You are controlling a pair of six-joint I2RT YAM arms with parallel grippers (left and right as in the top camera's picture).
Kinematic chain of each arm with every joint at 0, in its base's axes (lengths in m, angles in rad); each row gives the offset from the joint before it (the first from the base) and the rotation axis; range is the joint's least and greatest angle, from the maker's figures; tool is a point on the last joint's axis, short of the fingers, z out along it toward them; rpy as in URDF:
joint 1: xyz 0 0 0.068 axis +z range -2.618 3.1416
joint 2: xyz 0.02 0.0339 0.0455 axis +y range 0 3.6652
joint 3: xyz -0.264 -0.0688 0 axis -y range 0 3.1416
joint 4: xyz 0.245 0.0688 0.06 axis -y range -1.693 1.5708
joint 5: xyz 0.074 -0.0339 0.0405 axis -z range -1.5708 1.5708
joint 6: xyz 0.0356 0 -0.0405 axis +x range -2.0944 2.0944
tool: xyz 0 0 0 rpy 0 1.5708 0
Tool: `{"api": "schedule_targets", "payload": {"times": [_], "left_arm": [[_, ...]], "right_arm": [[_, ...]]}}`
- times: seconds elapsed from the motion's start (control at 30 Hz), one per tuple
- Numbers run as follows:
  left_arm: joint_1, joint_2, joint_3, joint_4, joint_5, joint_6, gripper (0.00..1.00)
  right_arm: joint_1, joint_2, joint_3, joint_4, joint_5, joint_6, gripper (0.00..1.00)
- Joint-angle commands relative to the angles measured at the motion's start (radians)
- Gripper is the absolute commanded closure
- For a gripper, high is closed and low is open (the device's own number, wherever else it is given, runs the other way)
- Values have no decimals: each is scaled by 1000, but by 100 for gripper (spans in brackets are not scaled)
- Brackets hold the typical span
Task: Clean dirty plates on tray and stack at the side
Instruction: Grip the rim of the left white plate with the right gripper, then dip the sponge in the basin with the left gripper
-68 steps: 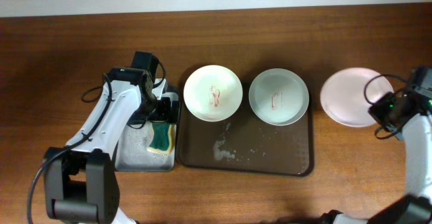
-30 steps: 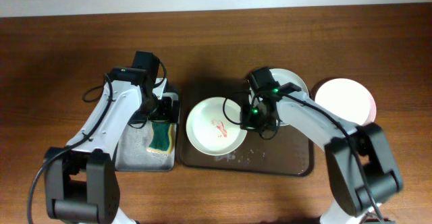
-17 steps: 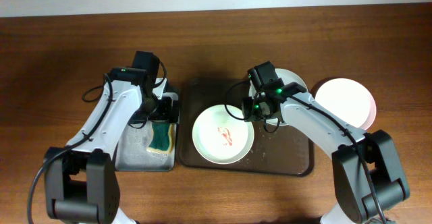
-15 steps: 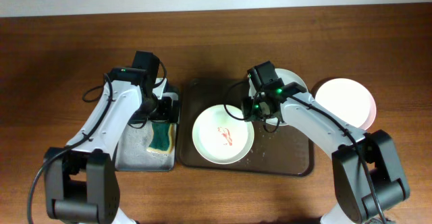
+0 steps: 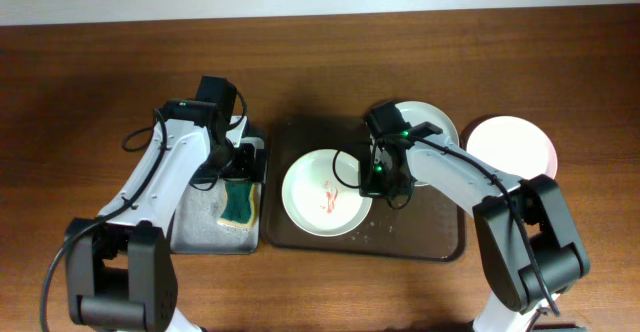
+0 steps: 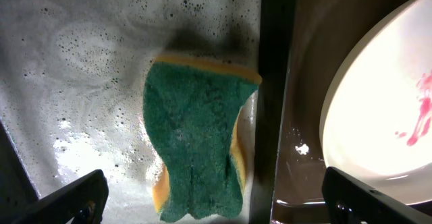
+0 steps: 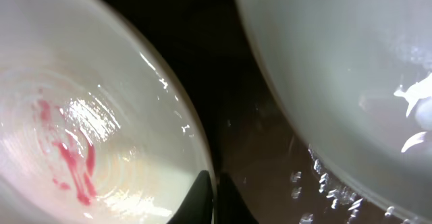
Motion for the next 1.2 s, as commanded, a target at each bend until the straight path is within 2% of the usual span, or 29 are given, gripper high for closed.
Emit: {"api": "schedule_targets", "payload": {"times": [0.0, 0.03, 0.1, 0.13, 0.17, 0.37, 0.53, 0.63, 0.77, 0.8, 0.9, 0.97, 1.07, 1.17], "left_arm": [[-5, -15, 16, -1, 4, -6, 1], [-5, -15, 16, -1, 4, -6, 1], [-5, -15, 16, -3, 4, -6, 1], [-5, -15, 16, -3, 4, -6, 1], [-5, -15, 16, -3, 4, -6, 0], [-5, -15, 4, -1, 3, -5, 1], [-5, -15, -171, 112, 3, -6, 1], [-5, -15, -266, 192, 0, -25, 11], [-4, -58, -208, 193, 29, -43, 10], [-4, -90, -188, 193, 15, -44, 6], [-4, -140, -181, 162, -83, -48, 6], [-4, -139, -204, 145, -83, -51, 9], [-4, -137, -307, 229, -83, -99, 9], [-5, -137, -417, 360, -67, -141, 16]], "right_arm": [[6, 16, -10, -14, -95, 113, 68], [2, 16, -10, 11, -63, 113, 60], [2, 16, -10, 82, 56, 113, 61], [2, 16, -10, 127, 66, 97, 71], [3, 16, -10, 124, 62, 98, 96], [45, 16, -10, 15, 54, 110, 96], [44, 16, -10, 13, 54, 109, 95], [44, 16, -10, 13, 54, 109, 95], [44, 16, -10, 12, 54, 109, 95], [44, 16, -10, 9, 54, 109, 95], [44, 16, -10, 6, 54, 109, 95], [44, 16, -10, 6, 54, 109, 95], [44, 16, -10, 6, 54, 109, 95], [44, 16, -10, 5, 53, 109, 95]]}}
